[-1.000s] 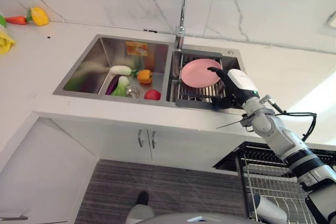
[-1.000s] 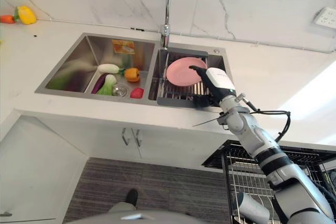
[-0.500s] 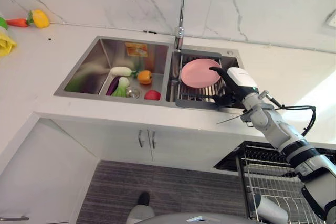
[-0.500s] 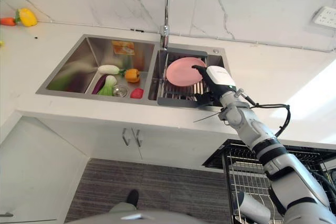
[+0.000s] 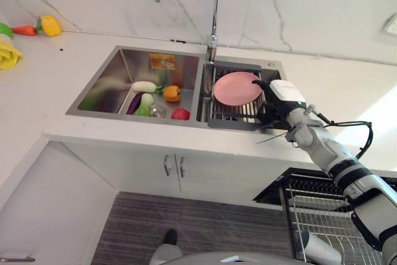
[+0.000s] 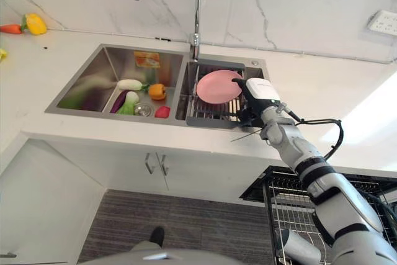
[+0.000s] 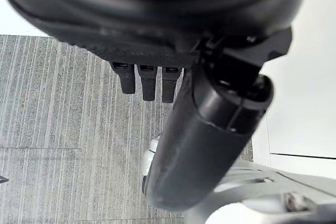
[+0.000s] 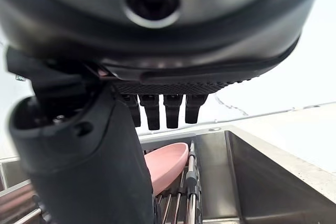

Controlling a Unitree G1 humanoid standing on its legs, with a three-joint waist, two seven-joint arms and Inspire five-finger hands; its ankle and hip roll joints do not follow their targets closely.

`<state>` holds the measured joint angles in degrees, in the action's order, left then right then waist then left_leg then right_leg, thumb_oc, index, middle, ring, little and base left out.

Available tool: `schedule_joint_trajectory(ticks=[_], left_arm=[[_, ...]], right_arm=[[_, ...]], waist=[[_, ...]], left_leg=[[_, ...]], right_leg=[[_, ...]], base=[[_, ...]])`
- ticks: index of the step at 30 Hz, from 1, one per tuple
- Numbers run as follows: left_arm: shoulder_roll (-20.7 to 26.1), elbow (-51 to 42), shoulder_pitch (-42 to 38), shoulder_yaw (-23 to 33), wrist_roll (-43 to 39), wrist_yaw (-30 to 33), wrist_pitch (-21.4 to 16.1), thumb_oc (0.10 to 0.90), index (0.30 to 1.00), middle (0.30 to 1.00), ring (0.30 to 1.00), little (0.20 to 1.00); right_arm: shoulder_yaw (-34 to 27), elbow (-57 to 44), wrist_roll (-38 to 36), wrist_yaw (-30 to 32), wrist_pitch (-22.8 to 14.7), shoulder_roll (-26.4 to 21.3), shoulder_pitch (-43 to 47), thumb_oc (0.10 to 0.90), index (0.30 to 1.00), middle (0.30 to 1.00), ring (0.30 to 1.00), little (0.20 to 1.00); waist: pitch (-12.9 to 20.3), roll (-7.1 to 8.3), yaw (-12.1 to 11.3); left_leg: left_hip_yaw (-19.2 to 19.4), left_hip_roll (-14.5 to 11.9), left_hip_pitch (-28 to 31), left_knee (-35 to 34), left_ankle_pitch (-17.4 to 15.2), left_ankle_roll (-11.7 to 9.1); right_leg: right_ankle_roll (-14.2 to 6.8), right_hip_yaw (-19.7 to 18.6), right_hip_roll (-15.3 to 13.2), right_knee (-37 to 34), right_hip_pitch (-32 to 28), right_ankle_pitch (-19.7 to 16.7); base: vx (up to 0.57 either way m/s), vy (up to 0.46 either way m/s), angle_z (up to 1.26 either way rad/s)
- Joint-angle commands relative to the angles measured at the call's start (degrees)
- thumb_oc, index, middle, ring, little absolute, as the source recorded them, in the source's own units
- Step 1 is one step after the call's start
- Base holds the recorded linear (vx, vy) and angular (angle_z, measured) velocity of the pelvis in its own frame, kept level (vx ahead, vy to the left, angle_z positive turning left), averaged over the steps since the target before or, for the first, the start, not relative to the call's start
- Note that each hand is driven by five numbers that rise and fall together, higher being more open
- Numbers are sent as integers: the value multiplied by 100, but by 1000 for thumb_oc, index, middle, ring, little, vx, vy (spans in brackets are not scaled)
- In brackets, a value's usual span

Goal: Place the dishes in the dishwasher.

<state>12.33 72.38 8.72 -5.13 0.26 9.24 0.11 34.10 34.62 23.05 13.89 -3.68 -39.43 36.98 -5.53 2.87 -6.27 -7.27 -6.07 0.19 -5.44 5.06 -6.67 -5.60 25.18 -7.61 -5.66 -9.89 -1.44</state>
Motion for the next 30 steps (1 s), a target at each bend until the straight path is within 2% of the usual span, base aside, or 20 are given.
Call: schedule_joint_trajectory(ticks=[1,22,23,30], left_arm=[[103,279,-224,-631,154,138,-61,800,900,900,900,900],[246,182,-355,-867,361,224,-183,800,900,900,900,900],[246,182,-358,-887,383,226,-189,800,900,900,900,900],[269,89,-373,-915,416,289,-233,800,900,900,900,900]], right_arm=[[178,322,287,401,-26,-163,1156,800,900,900,900,900],[853,1509,1134,649,186,113,1854,800,900,900,900,900],[872,1577,1160,679,184,136,1874,400,300,300,300,300],[819,1553,1230,786,199,213,1777,400,300,300,300,300]], waist=[[55,-293,-254],[-18,-285,-431],[-18,-295,-443],[-8,-316,-491]], left_leg=[[360,-306,518,44,-622,-141],[210,-292,346,44,-547,-206],[186,-293,334,44,-541,-218],[121,-299,308,44,-538,-236]], right_leg=[[-345,-23,-239,66,350,147],[-346,105,-222,66,382,201],[-342,136,-223,66,375,211],[-337,201,-223,66,350,235]], base=[[0,0,0],[8,-13,4],[2,-20,10],[0,-6,4]])
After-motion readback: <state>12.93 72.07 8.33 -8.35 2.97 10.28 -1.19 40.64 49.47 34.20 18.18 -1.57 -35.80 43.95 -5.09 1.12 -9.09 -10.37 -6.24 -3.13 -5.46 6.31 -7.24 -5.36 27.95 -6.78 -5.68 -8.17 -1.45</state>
